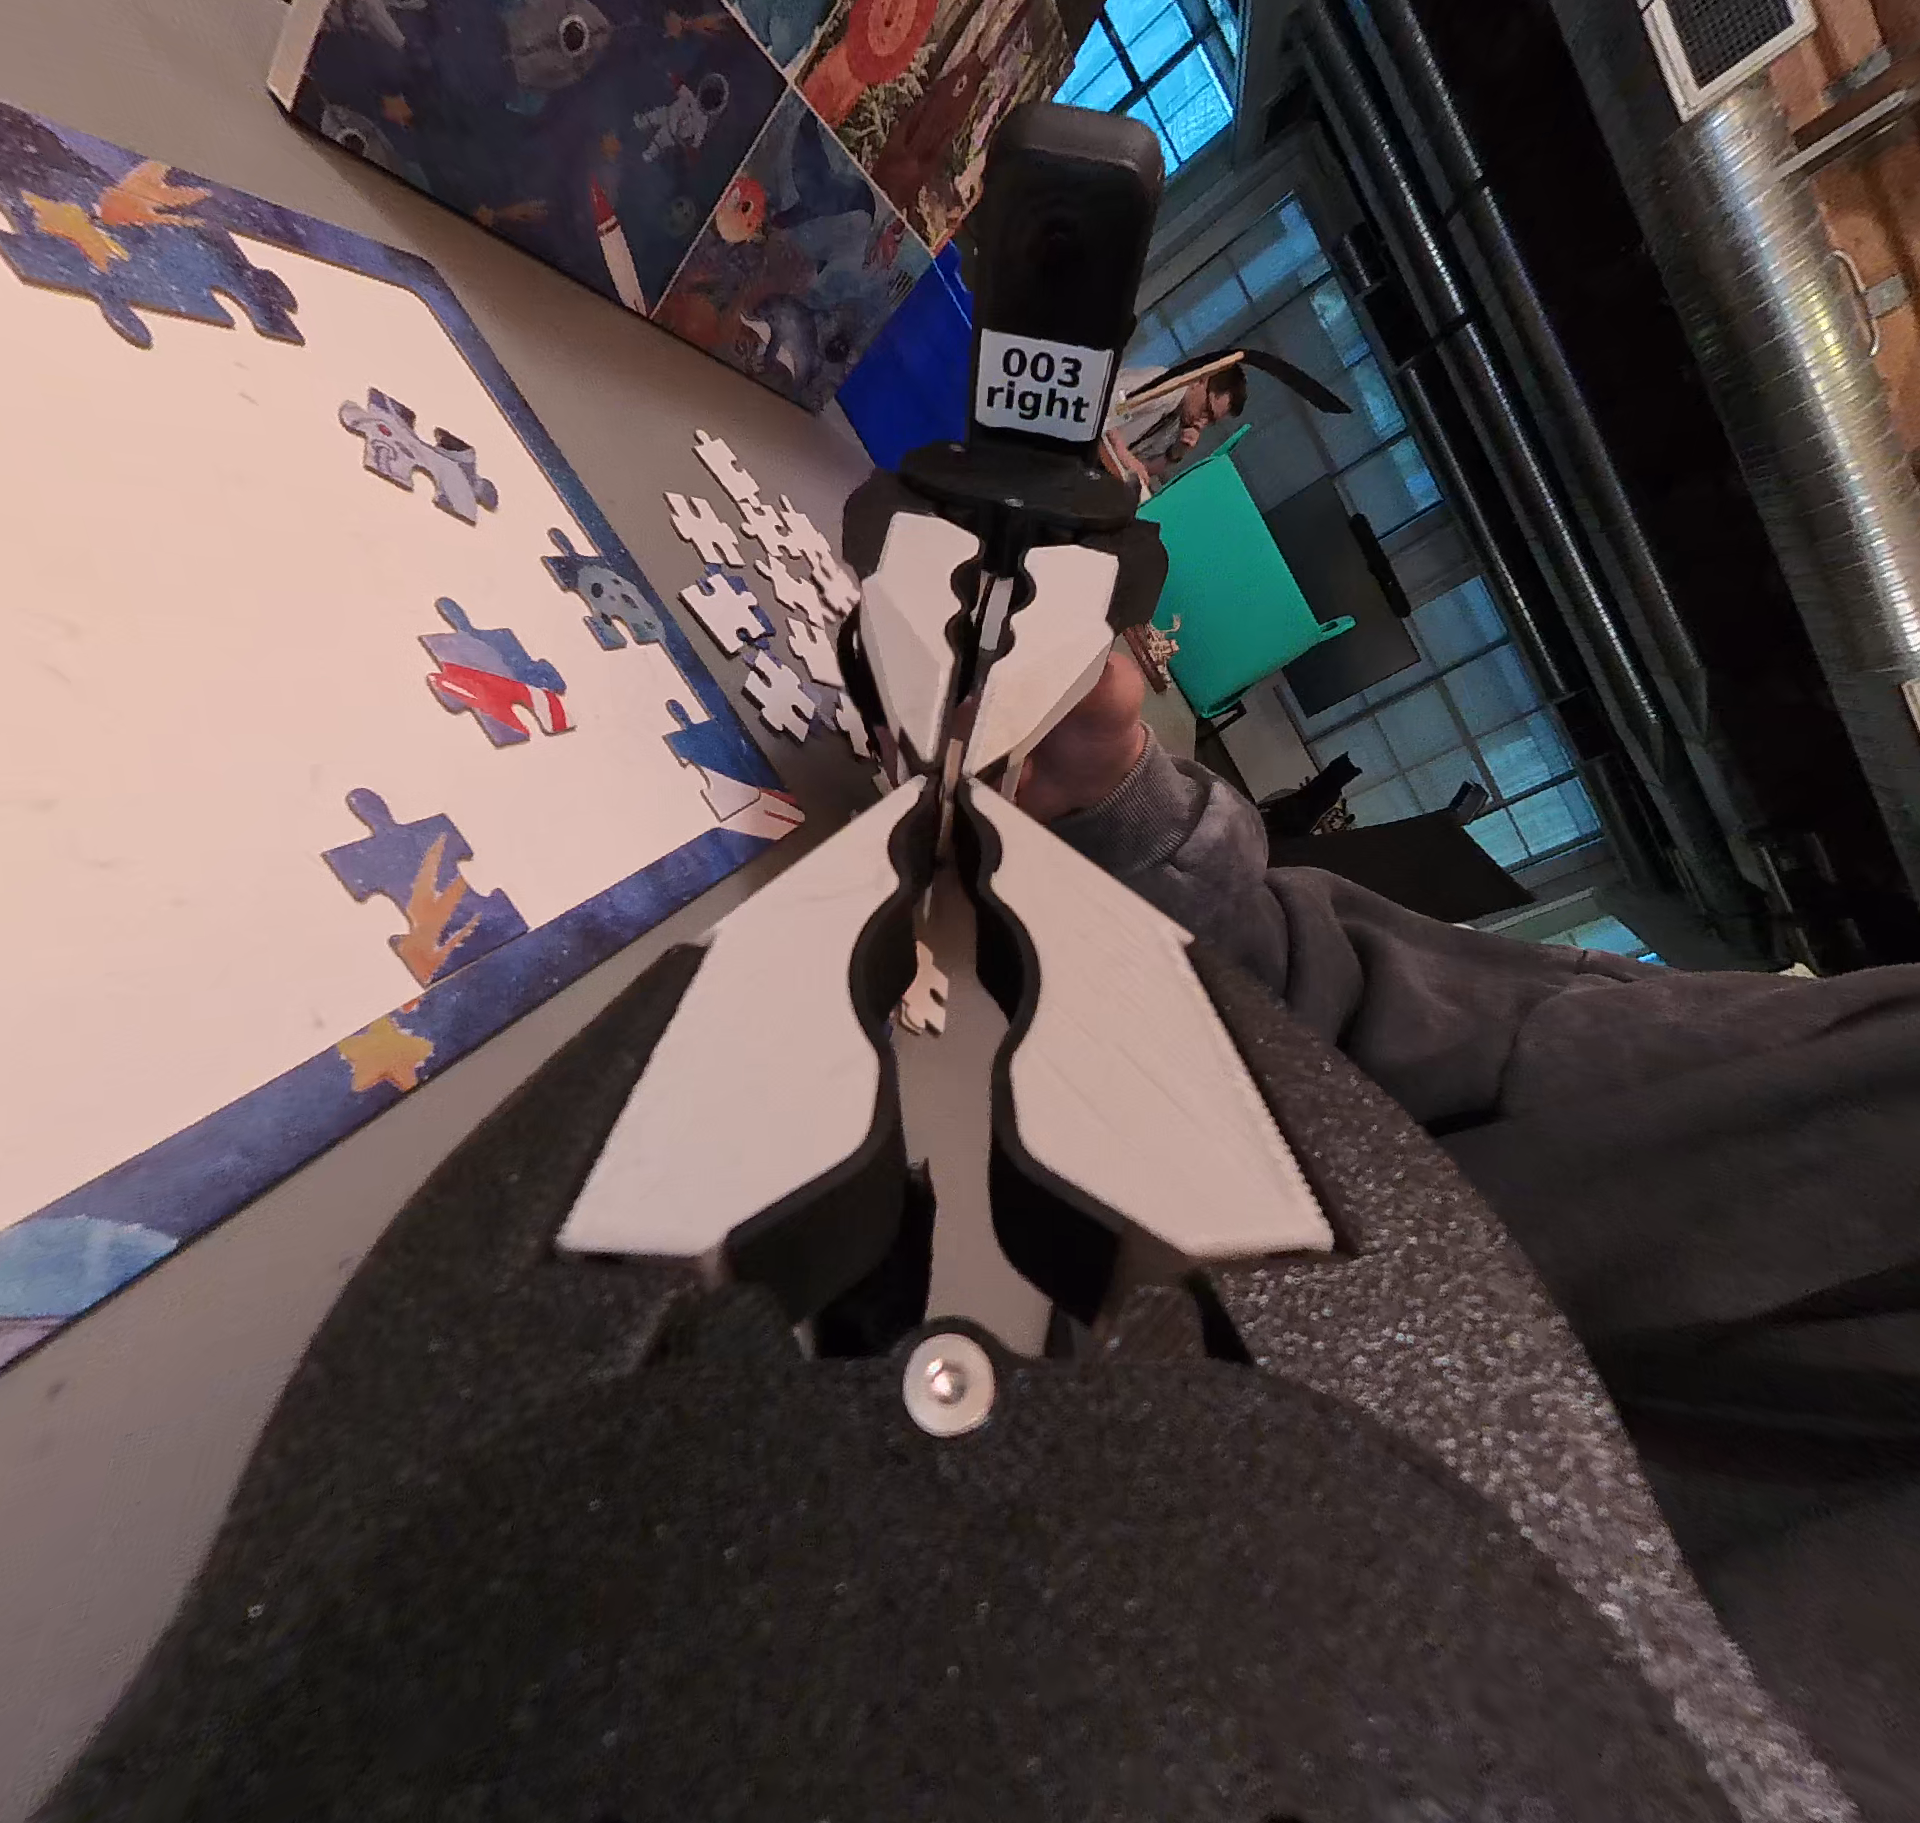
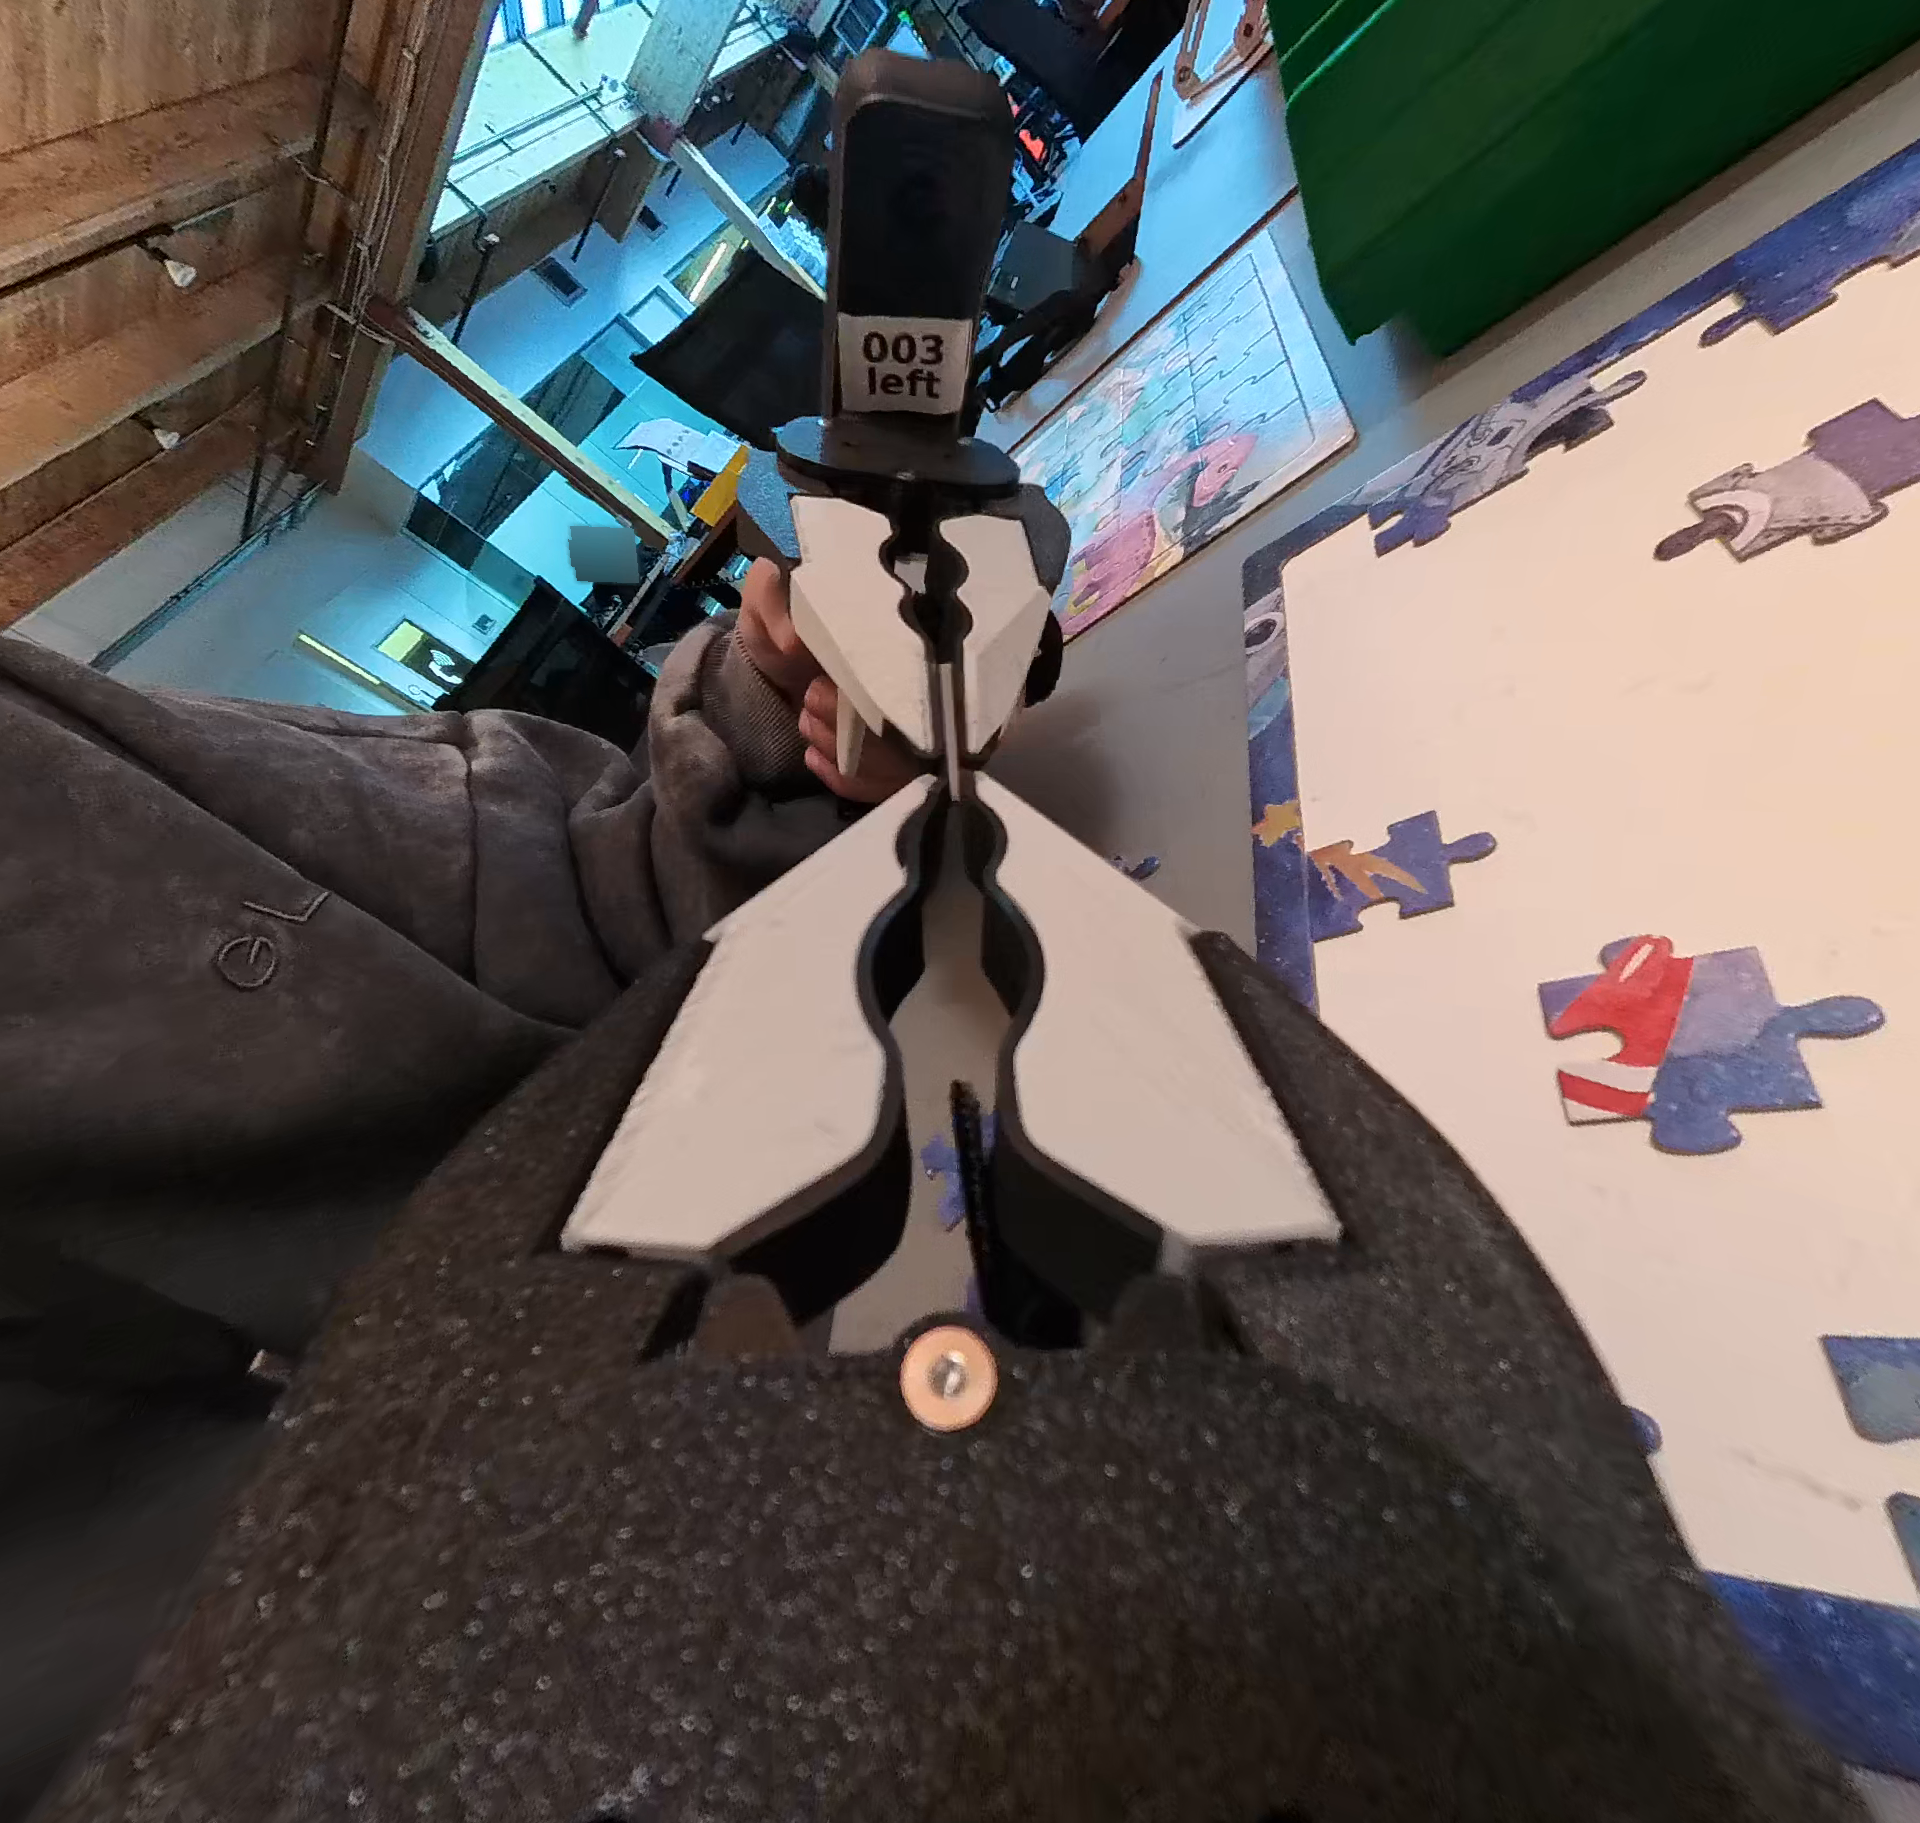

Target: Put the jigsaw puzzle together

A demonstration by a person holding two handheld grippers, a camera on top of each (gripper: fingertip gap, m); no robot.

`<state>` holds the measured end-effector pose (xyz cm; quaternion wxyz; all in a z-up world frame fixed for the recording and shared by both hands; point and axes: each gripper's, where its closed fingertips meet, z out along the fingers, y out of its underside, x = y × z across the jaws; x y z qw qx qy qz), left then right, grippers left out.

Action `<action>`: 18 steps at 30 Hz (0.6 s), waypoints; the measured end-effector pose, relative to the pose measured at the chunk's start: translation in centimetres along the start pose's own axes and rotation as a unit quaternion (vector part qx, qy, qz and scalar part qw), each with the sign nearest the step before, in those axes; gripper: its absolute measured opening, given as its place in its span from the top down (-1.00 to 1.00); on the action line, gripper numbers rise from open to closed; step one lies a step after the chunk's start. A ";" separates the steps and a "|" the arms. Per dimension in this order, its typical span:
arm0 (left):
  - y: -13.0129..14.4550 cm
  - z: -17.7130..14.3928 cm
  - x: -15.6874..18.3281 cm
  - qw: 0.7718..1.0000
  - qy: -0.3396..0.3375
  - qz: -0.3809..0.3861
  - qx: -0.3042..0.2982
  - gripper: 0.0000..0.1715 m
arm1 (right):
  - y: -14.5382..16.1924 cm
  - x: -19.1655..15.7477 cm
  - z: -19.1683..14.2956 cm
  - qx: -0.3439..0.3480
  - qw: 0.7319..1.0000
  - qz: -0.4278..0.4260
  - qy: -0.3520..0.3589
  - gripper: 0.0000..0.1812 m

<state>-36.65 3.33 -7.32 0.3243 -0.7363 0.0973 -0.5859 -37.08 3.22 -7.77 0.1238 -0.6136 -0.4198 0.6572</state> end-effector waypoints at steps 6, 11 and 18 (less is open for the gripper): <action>-4.2 -2.8 -1.4 0.992 -0.029 -0.022 0.121 0.76 | -1.7 1.8 -2.0 0.059 0.997 0.048 0.035 0.99; -3.2 -2.0 -0.6 0.996 -0.028 0.012 0.088 0.76 | -2.4 1.8 -2.5 0.088 0.993 0.082 0.007 0.99; -2.1 -1.1 0.8 0.998 -0.001 0.036 0.059 0.89 | -1.8 -0.1 -1.5 0.060 0.995 0.073 -0.042 0.99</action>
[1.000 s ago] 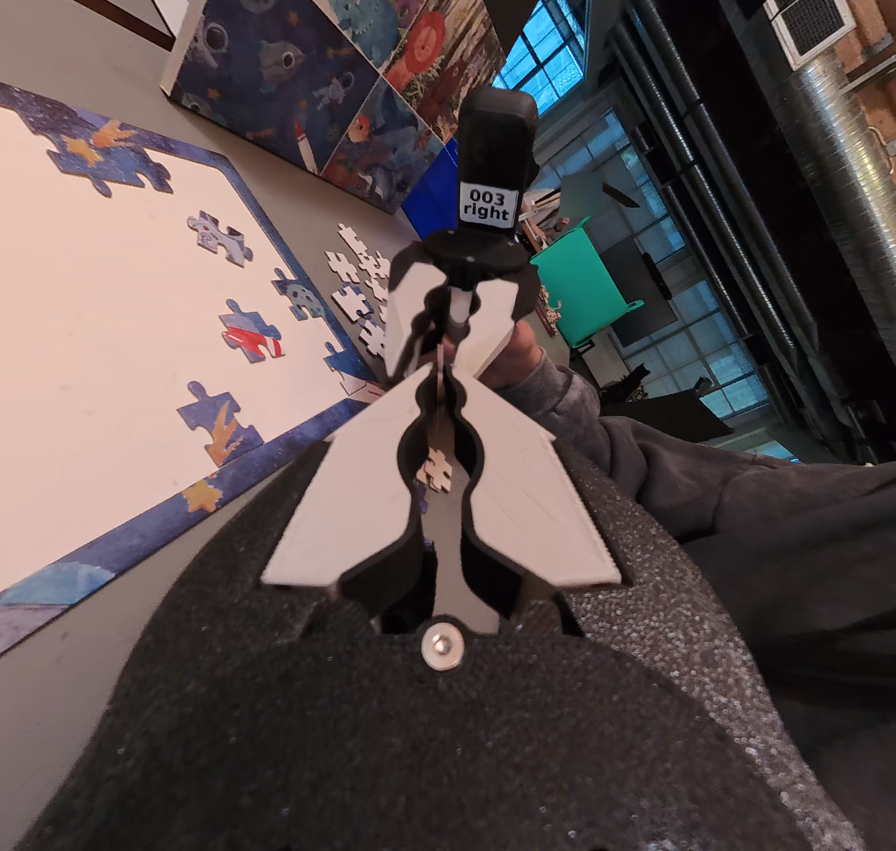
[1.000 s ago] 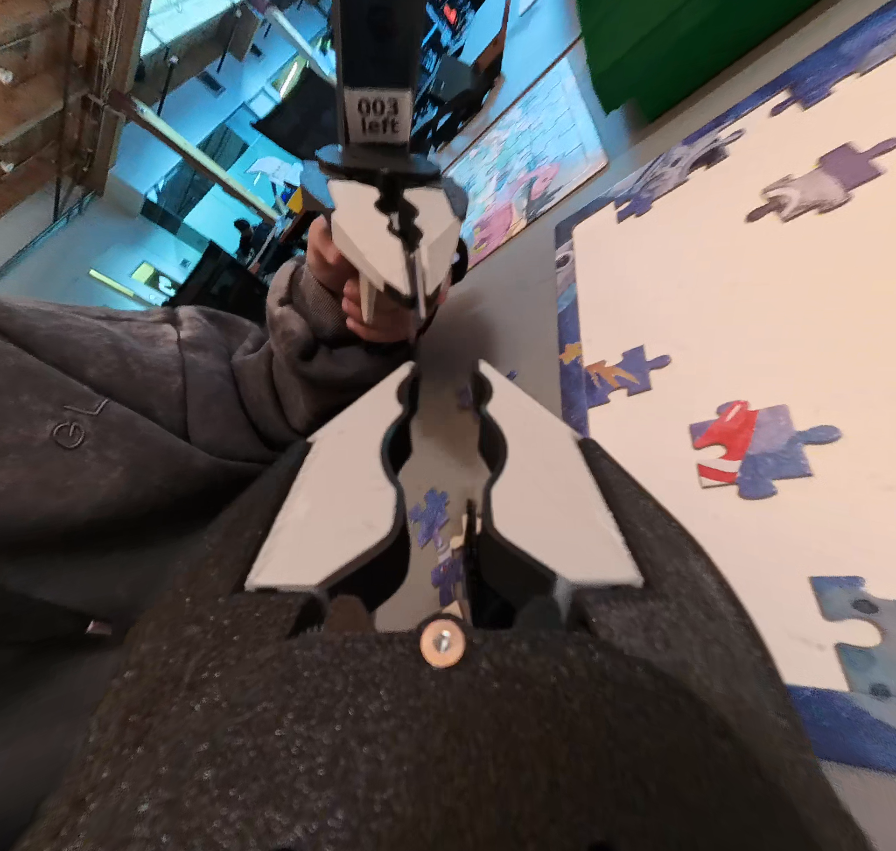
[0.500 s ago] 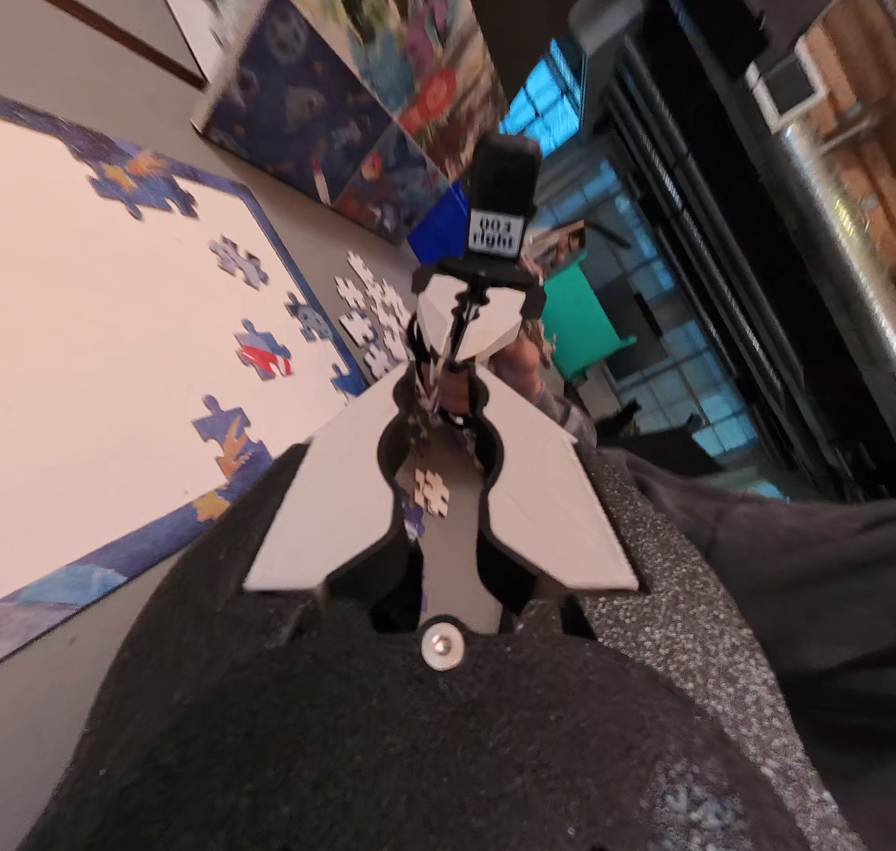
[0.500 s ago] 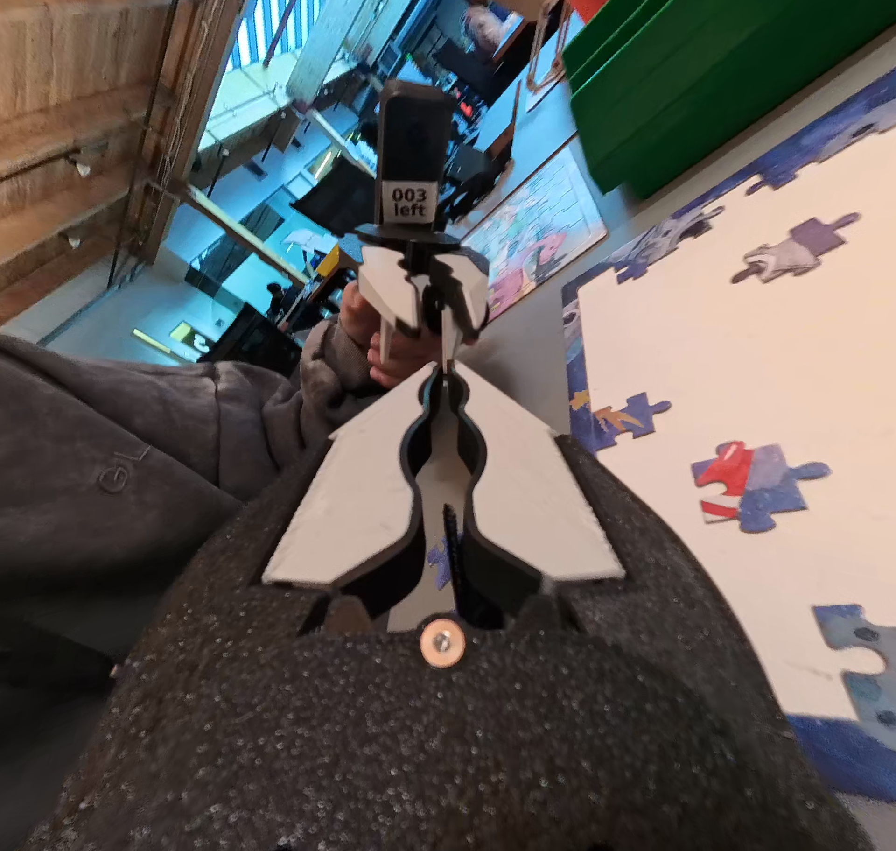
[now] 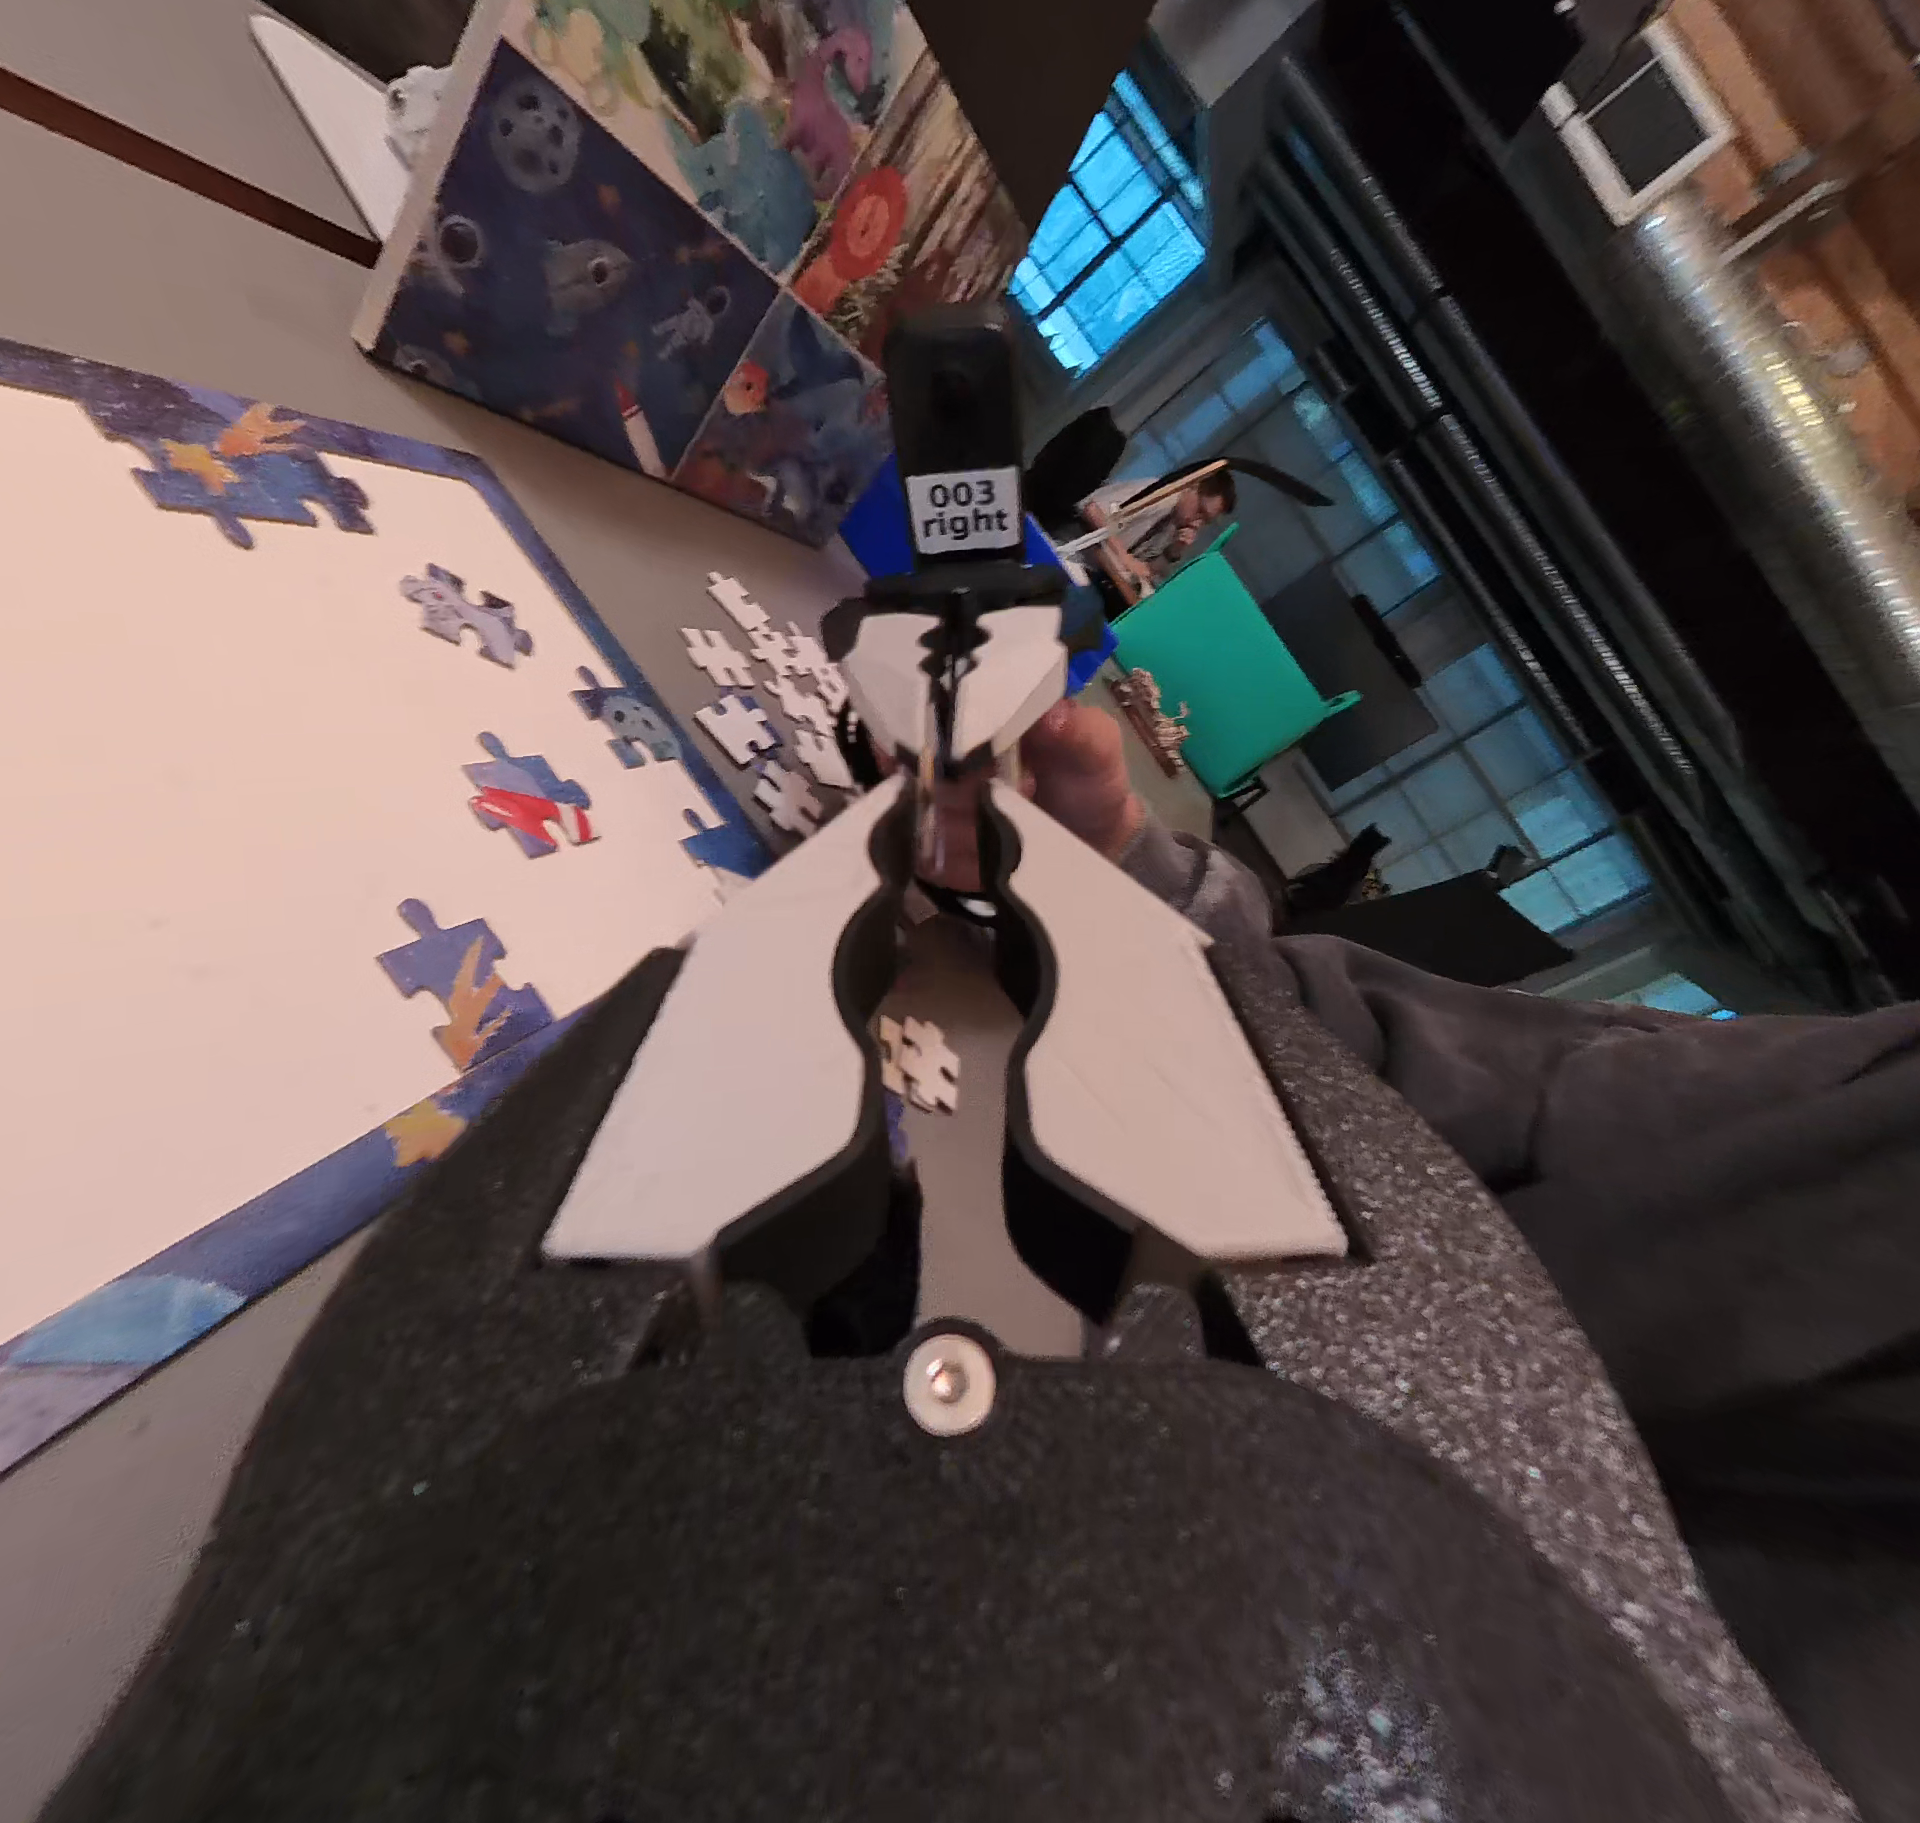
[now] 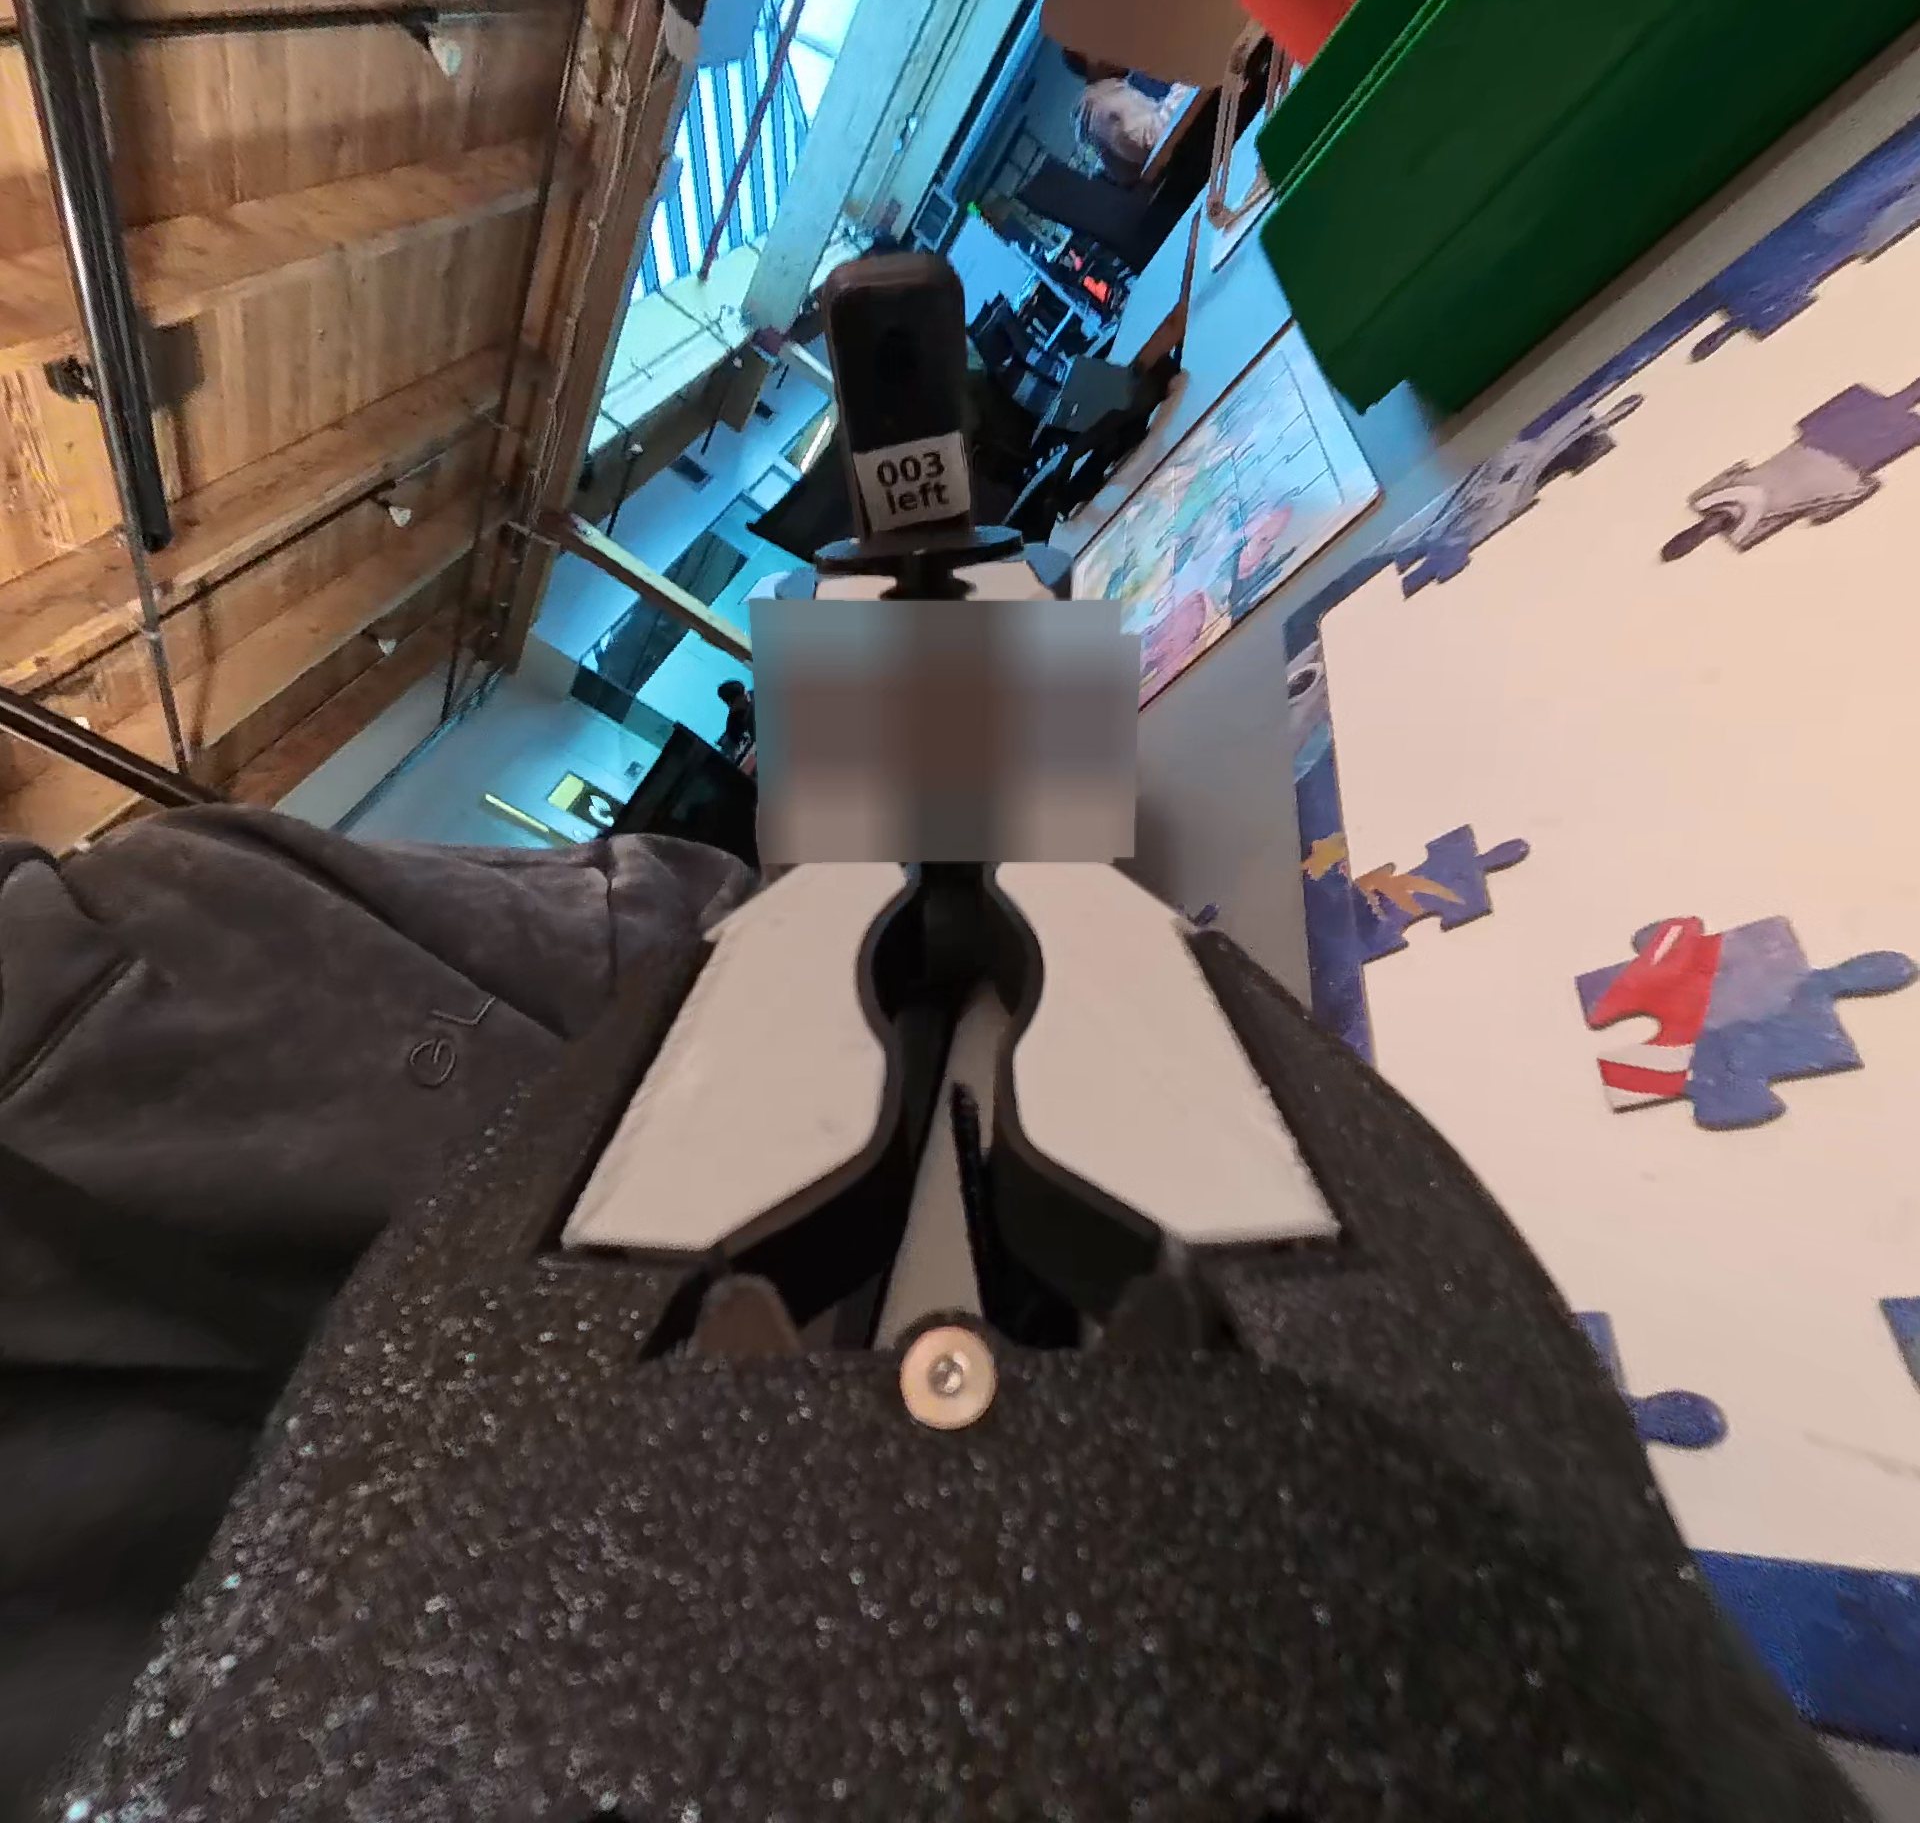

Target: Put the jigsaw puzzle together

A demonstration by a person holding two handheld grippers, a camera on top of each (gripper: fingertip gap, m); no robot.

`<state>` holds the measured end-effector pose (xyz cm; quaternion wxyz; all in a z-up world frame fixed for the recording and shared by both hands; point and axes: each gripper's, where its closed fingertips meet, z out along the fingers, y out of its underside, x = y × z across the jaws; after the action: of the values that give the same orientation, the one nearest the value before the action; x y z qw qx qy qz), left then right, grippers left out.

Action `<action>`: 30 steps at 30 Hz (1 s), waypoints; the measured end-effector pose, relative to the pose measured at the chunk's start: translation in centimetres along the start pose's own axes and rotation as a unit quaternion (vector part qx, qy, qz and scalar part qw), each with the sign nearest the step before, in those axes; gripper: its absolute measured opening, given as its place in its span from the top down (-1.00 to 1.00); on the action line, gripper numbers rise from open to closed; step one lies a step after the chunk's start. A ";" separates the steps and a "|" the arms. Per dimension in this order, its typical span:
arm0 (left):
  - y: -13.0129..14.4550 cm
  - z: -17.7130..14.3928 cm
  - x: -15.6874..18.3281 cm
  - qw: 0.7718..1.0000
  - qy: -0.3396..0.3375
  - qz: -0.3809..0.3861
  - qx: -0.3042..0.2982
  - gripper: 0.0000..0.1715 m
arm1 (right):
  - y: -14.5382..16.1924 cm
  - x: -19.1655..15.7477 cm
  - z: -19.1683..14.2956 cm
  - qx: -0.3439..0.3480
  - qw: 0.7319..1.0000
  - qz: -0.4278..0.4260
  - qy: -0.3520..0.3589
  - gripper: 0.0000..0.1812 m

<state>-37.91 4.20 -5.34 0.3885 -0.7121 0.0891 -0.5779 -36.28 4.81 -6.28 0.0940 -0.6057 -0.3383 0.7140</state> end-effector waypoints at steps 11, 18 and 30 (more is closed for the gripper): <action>0.8 -0.4 -0.7 0.999 -0.019 0.003 -0.029 0.98 | -0.1 0.4 0.4 0.006 1.000 -0.017 0.016 0.99; -5.3 -7.4 -6.8 0.969 -0.187 -0.044 0.158 0.78 | 1.4 4.9 0.1 -0.039 0.988 -0.020 0.150 0.99; -2.4 -5.2 -7.7 0.975 -0.206 -0.046 0.073 0.85 | 2.9 8.9 3.3 -0.119 0.962 -0.047 0.241 0.98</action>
<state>-45.75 7.96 -9.42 0.4223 -0.7891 -0.0681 -0.4408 -40.73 6.20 -15.02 0.1333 -0.7502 -0.4159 0.4965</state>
